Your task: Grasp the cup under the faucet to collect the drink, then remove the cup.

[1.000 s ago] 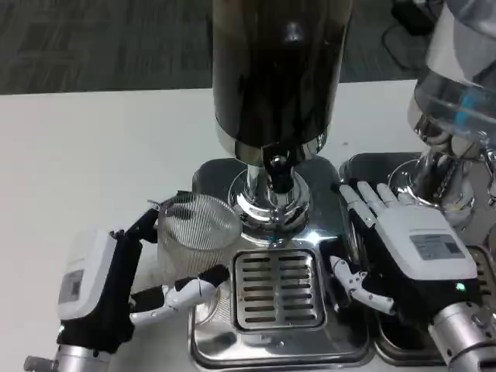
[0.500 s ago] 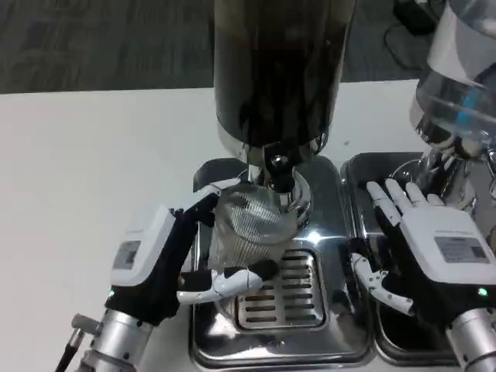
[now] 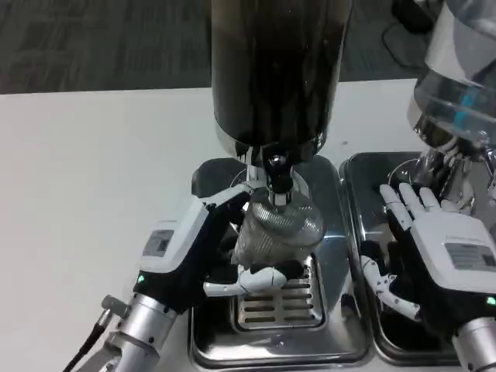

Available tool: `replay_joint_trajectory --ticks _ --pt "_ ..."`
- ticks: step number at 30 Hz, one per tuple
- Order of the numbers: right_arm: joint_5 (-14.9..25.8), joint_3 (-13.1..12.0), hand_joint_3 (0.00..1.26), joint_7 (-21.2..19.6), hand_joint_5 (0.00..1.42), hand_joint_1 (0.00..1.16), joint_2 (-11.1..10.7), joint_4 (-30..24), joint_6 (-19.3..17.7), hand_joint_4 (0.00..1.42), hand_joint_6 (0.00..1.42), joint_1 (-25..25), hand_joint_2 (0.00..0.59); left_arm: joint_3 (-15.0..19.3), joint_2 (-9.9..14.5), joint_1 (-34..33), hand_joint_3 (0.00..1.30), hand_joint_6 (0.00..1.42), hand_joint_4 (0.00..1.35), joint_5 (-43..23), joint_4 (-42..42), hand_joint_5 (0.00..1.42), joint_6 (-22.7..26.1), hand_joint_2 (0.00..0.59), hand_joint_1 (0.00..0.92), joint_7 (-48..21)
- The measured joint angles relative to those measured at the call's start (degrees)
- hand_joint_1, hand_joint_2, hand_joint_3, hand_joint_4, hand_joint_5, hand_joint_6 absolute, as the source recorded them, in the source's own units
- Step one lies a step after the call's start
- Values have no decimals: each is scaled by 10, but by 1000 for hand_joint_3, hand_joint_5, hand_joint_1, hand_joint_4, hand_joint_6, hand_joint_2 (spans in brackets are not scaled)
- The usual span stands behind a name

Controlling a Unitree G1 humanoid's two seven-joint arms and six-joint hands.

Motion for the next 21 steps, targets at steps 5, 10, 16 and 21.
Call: replay_joint_trajectory --ticks 5,10,16,21 --pt "-3 0 45 0 0 264 2 -3 1 0 34 3 488 -16 -5 -19 377 628 432 5 30 667 2 144 407 27" --pt "-4 0 38 0 0 264 6 -3 1 0 34 5 490 -31 -5 -30 377 607 432 12 46 660 2 135 385 47" --pt "-7 0 36 0 0 266 7 -2 1 0 34 5 489 -42 -4 -33 375 604 432 12 52 660 3 133 377 56" --pt "-7 0 35 -1 0 267 10 -1 1 0 34 4 490 -45 -2 -33 363 554 416 5 57 631 3 126 347 53"
